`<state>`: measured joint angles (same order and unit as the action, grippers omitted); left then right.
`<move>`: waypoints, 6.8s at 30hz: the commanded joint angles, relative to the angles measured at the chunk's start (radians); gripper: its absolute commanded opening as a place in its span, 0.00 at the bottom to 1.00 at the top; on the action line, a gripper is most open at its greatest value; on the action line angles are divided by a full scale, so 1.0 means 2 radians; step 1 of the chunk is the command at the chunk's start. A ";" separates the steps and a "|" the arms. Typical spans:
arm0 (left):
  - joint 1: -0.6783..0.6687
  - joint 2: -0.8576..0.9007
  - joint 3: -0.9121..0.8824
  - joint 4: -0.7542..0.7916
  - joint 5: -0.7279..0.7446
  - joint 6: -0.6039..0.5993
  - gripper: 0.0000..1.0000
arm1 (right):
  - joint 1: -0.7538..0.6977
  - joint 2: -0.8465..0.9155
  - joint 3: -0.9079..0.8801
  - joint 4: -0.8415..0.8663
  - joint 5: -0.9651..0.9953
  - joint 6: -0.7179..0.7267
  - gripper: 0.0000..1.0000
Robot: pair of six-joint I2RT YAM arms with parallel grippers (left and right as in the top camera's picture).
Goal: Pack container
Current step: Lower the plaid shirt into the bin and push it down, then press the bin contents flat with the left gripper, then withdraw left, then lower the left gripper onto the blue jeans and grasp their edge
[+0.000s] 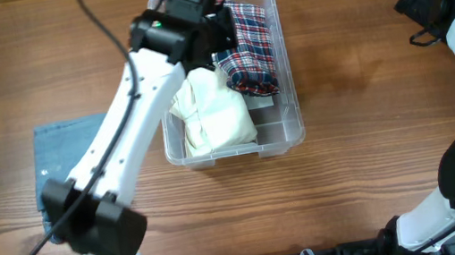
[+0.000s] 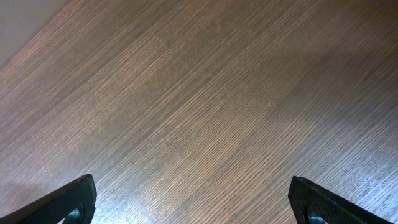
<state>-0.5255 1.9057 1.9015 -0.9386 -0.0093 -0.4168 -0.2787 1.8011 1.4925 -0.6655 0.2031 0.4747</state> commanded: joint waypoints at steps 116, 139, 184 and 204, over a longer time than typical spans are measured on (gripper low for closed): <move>0.144 0.112 -0.008 -0.032 0.101 0.083 0.34 | 0.001 0.006 0.000 0.001 0.003 0.008 1.00; 0.314 -0.039 0.052 -0.373 -0.053 0.021 0.89 | 0.001 0.006 0.000 0.001 0.003 0.008 1.00; 0.382 -0.299 -0.497 -0.065 -0.158 -0.411 0.41 | 0.001 0.006 0.000 0.001 0.003 0.008 1.00; 0.408 -0.213 -0.559 0.083 -0.077 -0.411 0.04 | 0.001 0.006 0.000 0.001 0.003 0.008 1.00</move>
<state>0.2840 1.4071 0.7940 -0.7956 -0.2138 -1.2198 -0.2787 1.8011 1.4925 -0.6659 0.2031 0.4751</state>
